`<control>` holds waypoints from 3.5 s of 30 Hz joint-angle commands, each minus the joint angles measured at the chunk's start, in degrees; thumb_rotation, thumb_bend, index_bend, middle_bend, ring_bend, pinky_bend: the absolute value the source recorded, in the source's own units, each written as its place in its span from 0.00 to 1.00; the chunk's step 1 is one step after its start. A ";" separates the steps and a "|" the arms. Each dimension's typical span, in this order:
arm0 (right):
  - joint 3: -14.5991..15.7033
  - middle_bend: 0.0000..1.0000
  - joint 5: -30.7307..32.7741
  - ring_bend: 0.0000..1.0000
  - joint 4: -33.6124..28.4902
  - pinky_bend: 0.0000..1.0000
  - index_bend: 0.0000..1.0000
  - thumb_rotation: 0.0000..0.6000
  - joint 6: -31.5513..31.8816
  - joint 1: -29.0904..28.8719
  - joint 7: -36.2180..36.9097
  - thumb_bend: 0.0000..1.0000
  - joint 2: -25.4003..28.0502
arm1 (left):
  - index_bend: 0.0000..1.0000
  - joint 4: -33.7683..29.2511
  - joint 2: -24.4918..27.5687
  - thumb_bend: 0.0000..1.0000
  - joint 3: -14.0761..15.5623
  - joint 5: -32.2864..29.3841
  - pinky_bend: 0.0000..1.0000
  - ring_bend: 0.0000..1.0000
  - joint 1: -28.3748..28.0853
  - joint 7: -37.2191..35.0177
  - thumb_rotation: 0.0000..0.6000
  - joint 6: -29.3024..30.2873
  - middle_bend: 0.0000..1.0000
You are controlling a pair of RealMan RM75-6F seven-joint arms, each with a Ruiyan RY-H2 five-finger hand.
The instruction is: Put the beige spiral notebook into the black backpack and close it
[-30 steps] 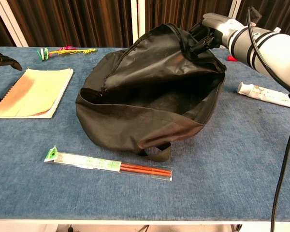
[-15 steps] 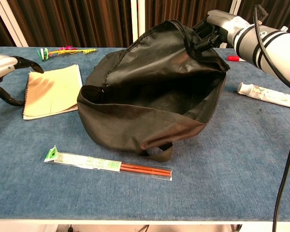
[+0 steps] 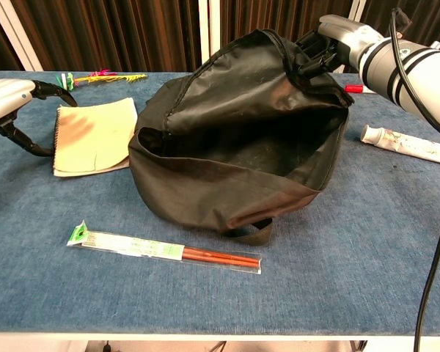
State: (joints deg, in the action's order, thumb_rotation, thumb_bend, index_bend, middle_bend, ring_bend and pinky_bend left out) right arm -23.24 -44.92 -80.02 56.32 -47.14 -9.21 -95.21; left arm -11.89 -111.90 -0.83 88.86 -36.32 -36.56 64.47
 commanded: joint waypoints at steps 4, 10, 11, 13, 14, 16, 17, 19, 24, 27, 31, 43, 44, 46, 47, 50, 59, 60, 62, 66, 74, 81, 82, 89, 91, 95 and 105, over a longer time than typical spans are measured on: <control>-0.08 0.58 0.00 0.56 0.04 0.28 0.68 1.00 -0.02 0.05 0.19 0.64 0.05 | 0.28 0.99 -1.12 0.24 -0.38 -0.51 0.19 0.15 -0.31 -0.69 1.00 0.34 0.23; -0.17 0.58 0.00 0.56 0.27 0.28 0.68 1.00 -0.06 0.09 0.53 0.64 -0.04 | 0.31 1.35 -2.20 0.31 -1.22 -1.41 0.19 0.15 -0.74 -2.31 1.00 0.73 0.23; -0.19 0.58 0.00 0.56 0.32 0.28 0.68 1.00 -0.04 0.10 0.57 0.64 -0.07 | 0.33 1.48 -2.32 0.31 -1.23 -1.41 0.19 0.15 -0.80 -2.33 1.00 0.86 0.24; -0.20 0.58 -0.01 0.56 0.41 0.28 0.68 1.00 -0.07 0.12 0.64 0.64 -0.06 | 0.36 1.60 -2.56 0.31 -1.20 -1.41 0.19 0.16 -0.87 -2.62 1.00 1.13 0.25; -0.21 0.58 -0.01 0.56 0.45 0.27 0.68 1.00 -0.08 0.13 0.67 0.64 -0.05 | 0.37 1.67 -2.66 0.31 -1.16 -1.38 0.19 0.16 -0.88 -2.72 1.00 1.32 0.25; -0.24 0.58 0.02 0.56 0.62 0.27 0.68 1.00 -0.10 0.13 0.73 0.64 -0.07 | 0.39 1.88 -2.85 0.31 -0.96 -1.19 0.19 0.16 -0.91 -2.80 1.00 1.65 0.25; -0.29 0.58 0.05 0.56 0.66 0.27 0.68 1.00 -0.15 0.14 0.82 0.64 -0.06 | 0.40 1.98 -2.92 0.31 -0.89 -1.13 0.19 0.16 -0.94 -2.77 1.00 1.80 0.25; -0.31 0.58 0.09 0.56 0.83 0.27 0.68 1.00 -0.23 0.12 0.87 0.64 -0.06 | 0.42 2.16 -3.08 0.31 -0.83 -1.09 0.19 0.16 -1.02 -2.64 1.00 2.09 0.26; -0.27 0.58 0.19 0.56 0.81 0.26 0.68 1.00 -0.42 0.14 0.88 0.64 0.03 | 0.46 2.44 -3.50 0.31 -1.31 -1.56 0.19 0.17 -1.06 -2.51 1.00 3.32 0.26; -0.24 0.58 0.23 0.56 0.78 0.26 0.68 1.00 -0.43 0.19 0.88 0.64 0.10 | 0.46 2.66 -3.62 0.29 -1.25 -1.57 0.19 0.17 -0.97 -2.44 1.00 3.47 0.26; -0.31 0.58 0.34 0.56 0.76 0.26 0.68 1.00 -0.31 0.27 0.88 0.64 0.22 | 0.50 2.78 -3.77 0.28 -1.04 -1.47 0.19 0.17 -0.88 -2.24 1.00 3.37 0.27; -0.22 0.58 -0.19 0.56 -0.67 0.26 0.68 1.00 -0.25 0.54 1.22 0.63 0.76 | 0.65 3.04 -4.37 0.32 -1.00 -1.49 0.21 0.23 -0.35 -2.22 1.00 5.82 0.36; -0.27 0.58 -0.34 0.56 -1.04 0.26 0.68 1.00 -0.15 0.62 1.34 0.63 0.92 | 0.65 3.05 -4.37 0.33 -0.99 -1.46 0.21 0.24 -0.20 -2.29 1.00 6.41 0.38; -0.49 0.58 -0.72 0.56 -2.00 0.26 0.68 1.00 0.24 0.83 1.59 0.63 1.40 | 0.66 3.00 -4.38 0.36 -1.16 -1.54 0.21 0.28 0.30 -2.52 1.00 8.71 0.43; -0.64 0.58 -0.88 0.56 -2.49 0.26 0.68 1.00 0.40 0.92 1.73 0.63 1.66 | 0.67 2.93 -4.32 0.37 -1.25 -1.57 0.21 0.30 0.57 -2.72 1.00 9.84 0.45; -1.04 0.58 -1.53 0.56 -4.17 0.26 0.68 1.00 0.96 1.07 1.76 0.63 2.71 | 0.69 2.75 -3.86 0.38 -1.43 -1.62 0.23 0.38 1.64 -3.17 1.00 13.51 0.54; -2.01 0.58 -0.82 0.56 -6.54 0.26 0.68 1.00 1.44 0.29 0.99 0.63 3.71 | 0.71 1.67 -1.04 0.38 -0.84 -0.69 0.30 0.50 5.17 -1.77 1.00 23.54 0.63; -2.13 0.58 -0.59 0.56 -6.48 0.26 0.68 1.00 1.38 0.08 0.96 0.63 3.58 | 0.71 1.64 -0.67 0.38 -0.81 -0.62 0.30 0.50 5.43 -1.14 1.00 24.44 0.63; -2.36 0.58 -0.29 0.56 -6.39 0.26 0.68 1.00 1.40 -0.25 0.92 0.63 3.34 | 0.72 1.43 -0.10 0.38 -0.95 -0.65 0.31 0.52 5.72 -0.32 1.00 25.93 0.65; -3.08 0.58 0.15 0.56 -6.85 0.26 0.68 1.00 1.50 -0.84 1.18 0.63 3.20 | 0.72 0.02 1.30 0.39 -1.80 -1.09 0.32 0.53 6.20 0.21 1.00 29.91 0.66; -4.05 0.58 1.37 0.56 -7.26 0.26 0.68 1.00 1.59 -1.68 1.37 0.63 3.29 | 0.73 -3.00 3.90 0.40 -1.75 0.08 0.34 0.55 6.58 2.71 1.00 37.65 0.68; -5.12 0.58 2.45 0.56 -7.57 0.26 0.68 1.00 1.62 -2.48 2.12 0.63 3.11 | 0.74 -5.58 5.04 0.41 1.27 4.82 0.35 0.57 5.89 8.75 1.00 45.50 0.70; -5.19 0.58 2.59 0.56 -7.57 0.26 0.68 1.00 1.64 -2.56 2.18 0.63 3.06 | 0.74 -6.11 5.10 0.41 1.57 5.41 0.35 0.57 5.70 9.30 1.00 46.56 0.70; -5.70 0.57 3.09 0.56 -8.10 0.26 0.68 1.00 1.63 -3.15 3.23 0.63 2.52 | 0.74 -9.92 4.53 0.41 2.97 9.84 0.36 0.57 1.73 15.17 1.00 52.27 0.70; -5.87 0.57 2.90 0.56 -8.43 0.26 0.68 1.00 1.84 -3.26 3.61 0.63 2.41 | 0.74 -10.74 4.06 0.41 2.97 10.79 0.36 0.57 -0.09 17.00 1.00 52.32 0.70; -6.46 0.57 2.73 0.56 -9.13 0.26 0.68 1.00 2.04 -3.46 4.45 0.63 2.42 | 0.74 -11.84 2.74 0.41 2.41 11.76 0.36 0.57 -3.26 19.36 1.00 51.70 0.70; -7.28 0.57 2.60 0.56 -10.64 0.26 0.68 1.00 2.21 -3.42 6.34 0.63 3.23 | 0.74 -9.23 -1.83 0.41 2.52 13.69 0.36 0.57 -9.22 22.26 1.00 47.54 0.70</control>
State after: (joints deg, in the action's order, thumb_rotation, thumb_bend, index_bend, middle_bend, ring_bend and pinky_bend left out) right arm -30.47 -42.25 -90.61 58.52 -50.61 -3.06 -92.03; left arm -21.65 -113.15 1.75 102.41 -44.99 -14.44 112.50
